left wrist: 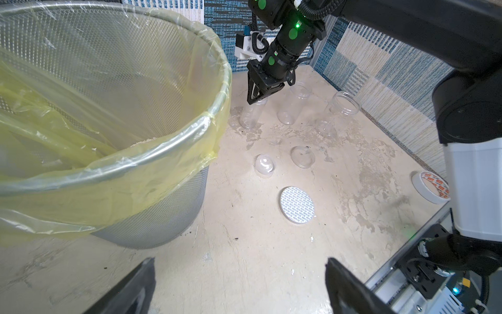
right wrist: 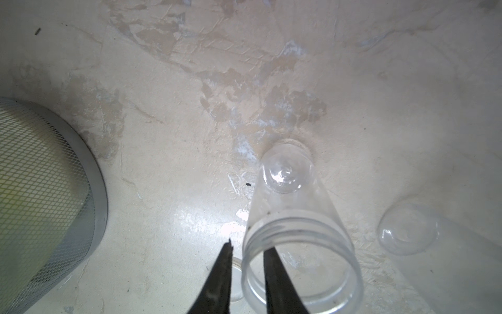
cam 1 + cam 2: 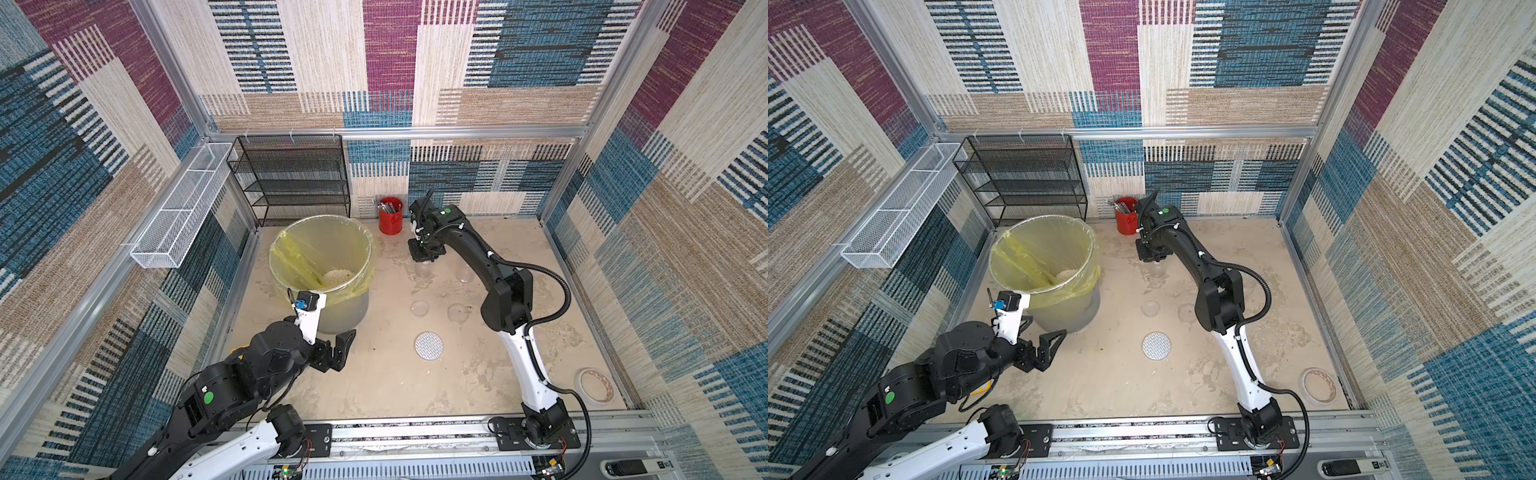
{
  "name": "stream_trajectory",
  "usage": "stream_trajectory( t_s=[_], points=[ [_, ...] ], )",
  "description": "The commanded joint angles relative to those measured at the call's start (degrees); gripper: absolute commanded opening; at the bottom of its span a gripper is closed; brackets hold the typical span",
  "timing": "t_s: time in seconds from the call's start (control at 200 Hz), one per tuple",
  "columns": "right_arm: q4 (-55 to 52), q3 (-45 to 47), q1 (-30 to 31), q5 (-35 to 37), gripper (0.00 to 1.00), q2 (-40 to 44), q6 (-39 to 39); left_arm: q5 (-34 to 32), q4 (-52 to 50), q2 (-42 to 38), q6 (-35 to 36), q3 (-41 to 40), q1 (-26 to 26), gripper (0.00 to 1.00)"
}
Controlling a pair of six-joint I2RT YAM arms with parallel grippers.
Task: Empty moldy rice from jars
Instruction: Place the jar at the center of the board.
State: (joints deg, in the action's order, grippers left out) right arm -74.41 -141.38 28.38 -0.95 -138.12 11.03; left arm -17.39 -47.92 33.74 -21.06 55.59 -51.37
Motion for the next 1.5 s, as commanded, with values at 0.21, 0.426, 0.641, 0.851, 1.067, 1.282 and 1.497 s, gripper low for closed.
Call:
stream_trajectory(
  t_s=[0.21, 0.426, 0.641, 0.851, 1.067, 1.282, 1.497],
  points=[
    [0.64, -1.77, 0.03, -1.13, 0.36, 1.97, -0.29, -2.04, 1.51, 0.09, -0.54, -1.27, 0.05, 0.99],
    [1.22, -2.86, -0.03, -0.60, 0.39, 2.27, 0.22, -2.39, 1.77, 0.82, 0.23, -1.01, 0.06, 0.99],
    [2.00, -4.60, 0.00, 0.64, 0.45, 4.83, 0.75, -1.93, 1.94, 1.24, -0.27, -1.29, 0.09, 0.99],
    [2.65, -3.92, -0.01, 4.19, 0.47, 10.91, 1.10, -1.98, 2.92, 0.55, -2.02, -1.80, 0.05, 0.99],
    [7.63, 7.69, 0.09, 5.45, 0.48, 22.55, 1.06, -6.44, 2.95, -2.14, -3.52, -2.29, 0.04, 0.99],
    [33.39, 42.28, 0.18, 3.64, 0.65, 48.66, -1.18, -15.26, 3.02, -2.75, -5.86, -3.65, 0.05, 0.99],
    [43.19, 65.54, 0.18, 2.21, 0.76, 65.57, 0.28, -16.18, 1.79, -2.18, -9.32, -3.83, 0.07, 0.97]
  ],
)
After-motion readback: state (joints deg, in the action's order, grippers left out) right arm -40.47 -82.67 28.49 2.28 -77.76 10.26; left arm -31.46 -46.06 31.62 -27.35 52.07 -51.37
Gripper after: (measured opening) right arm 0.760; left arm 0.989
